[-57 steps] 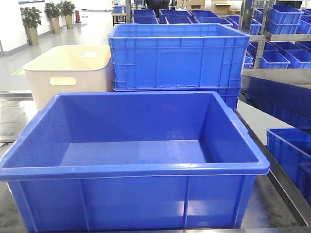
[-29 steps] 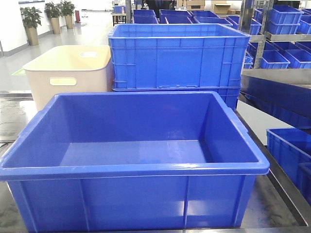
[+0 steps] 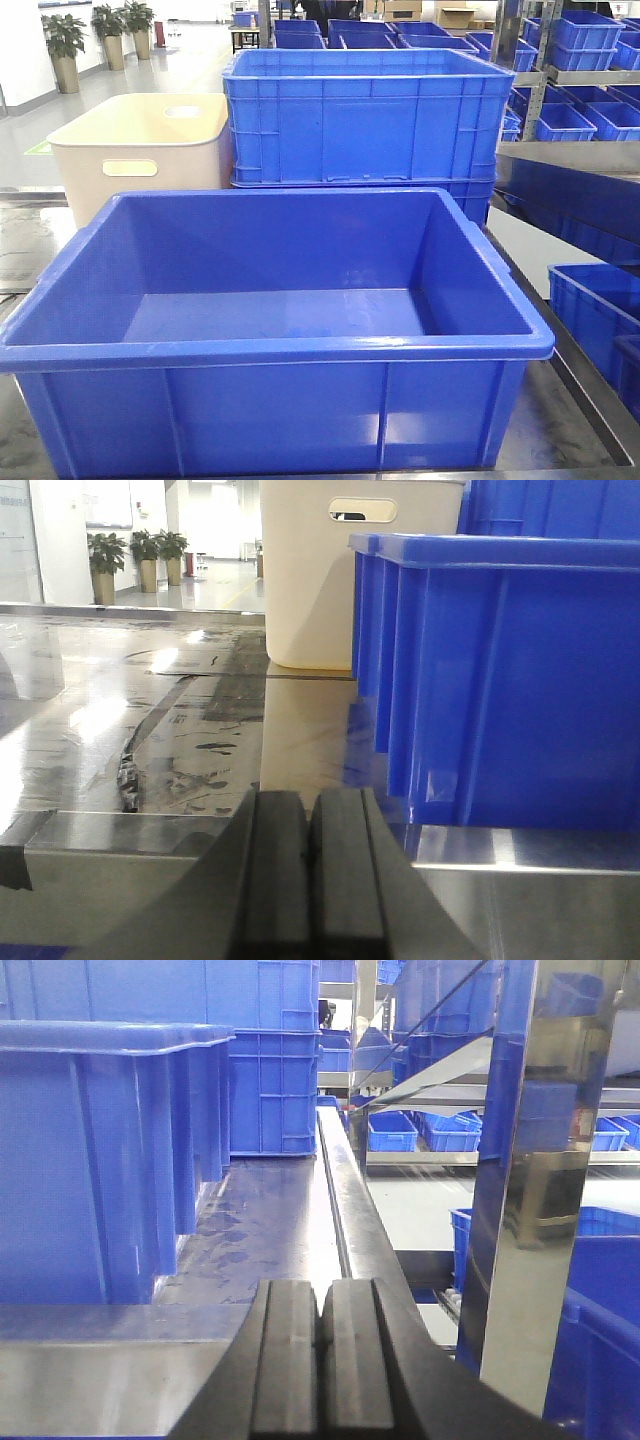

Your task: Pick red and yellow blocks into blue bin

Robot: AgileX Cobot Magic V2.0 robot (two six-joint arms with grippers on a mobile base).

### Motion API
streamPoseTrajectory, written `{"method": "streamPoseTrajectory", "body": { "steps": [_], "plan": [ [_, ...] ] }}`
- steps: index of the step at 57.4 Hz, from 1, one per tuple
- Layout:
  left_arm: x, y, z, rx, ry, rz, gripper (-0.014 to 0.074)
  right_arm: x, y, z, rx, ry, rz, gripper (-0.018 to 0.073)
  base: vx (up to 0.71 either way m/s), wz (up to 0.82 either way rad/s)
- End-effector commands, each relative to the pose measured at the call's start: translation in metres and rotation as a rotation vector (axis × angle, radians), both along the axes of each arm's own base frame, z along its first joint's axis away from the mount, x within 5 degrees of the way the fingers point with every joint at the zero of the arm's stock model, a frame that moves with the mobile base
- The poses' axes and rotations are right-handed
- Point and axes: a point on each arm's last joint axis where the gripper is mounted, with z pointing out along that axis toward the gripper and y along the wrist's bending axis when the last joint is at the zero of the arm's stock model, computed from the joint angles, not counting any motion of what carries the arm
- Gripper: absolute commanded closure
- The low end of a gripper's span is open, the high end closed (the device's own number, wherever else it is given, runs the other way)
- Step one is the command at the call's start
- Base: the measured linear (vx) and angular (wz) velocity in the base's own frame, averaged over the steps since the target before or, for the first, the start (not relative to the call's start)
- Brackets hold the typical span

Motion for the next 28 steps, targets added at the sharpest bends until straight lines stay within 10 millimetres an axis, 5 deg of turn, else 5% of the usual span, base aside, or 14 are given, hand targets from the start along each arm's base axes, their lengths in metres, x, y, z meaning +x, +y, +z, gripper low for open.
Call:
{"method": "streamPoseTrajectory", "body": {
  "steps": [1, 28],
  "plan": [
    [-0.0028, -0.0009, 0.0139, 0.006, -0.116, -0.011, 0.0603, -0.0013, -0.0006, 0.007, -0.013, -0.098, -0.007, 0.0569, 0.0, 0.0],
    [-0.0028, -0.0009, 0.0139, 0.006, -0.116, -0.011, 0.0603, -0.0012, -0.0005, 0.0062, -0.012, -0.089, -0.006, 0.0569, 0.0, 0.0]
  ]
}}
